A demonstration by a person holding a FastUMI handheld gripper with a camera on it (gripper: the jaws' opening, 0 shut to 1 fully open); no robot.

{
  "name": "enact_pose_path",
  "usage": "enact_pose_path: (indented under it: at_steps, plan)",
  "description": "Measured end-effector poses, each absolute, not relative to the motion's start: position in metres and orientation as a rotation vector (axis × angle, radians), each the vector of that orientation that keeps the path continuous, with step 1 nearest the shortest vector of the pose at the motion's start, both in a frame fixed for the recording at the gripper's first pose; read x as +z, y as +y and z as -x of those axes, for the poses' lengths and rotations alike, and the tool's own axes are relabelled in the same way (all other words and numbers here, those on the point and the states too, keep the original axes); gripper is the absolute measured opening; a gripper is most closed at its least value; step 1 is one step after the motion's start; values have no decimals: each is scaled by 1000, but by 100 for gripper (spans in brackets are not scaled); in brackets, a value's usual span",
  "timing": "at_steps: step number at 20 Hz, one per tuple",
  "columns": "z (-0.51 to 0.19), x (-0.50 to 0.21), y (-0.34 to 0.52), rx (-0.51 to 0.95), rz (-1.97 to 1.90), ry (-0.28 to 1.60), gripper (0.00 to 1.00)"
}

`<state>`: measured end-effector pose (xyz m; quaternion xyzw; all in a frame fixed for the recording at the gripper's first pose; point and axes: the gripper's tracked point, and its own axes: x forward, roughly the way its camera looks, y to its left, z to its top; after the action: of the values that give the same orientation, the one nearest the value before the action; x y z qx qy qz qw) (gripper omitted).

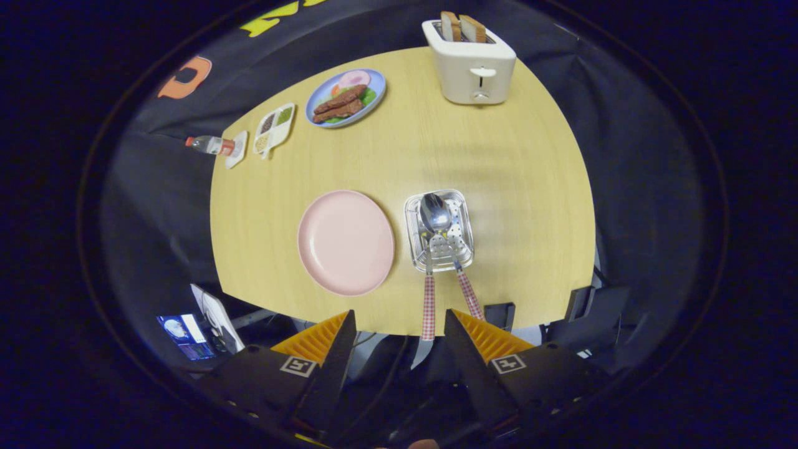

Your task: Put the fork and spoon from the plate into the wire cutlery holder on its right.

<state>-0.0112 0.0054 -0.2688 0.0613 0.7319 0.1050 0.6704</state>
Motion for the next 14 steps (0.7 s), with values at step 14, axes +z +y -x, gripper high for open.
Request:
enact_pose_path:
  at_steps: [14]
  plan:
    - [-70,-63,60,168,-32,378,97]
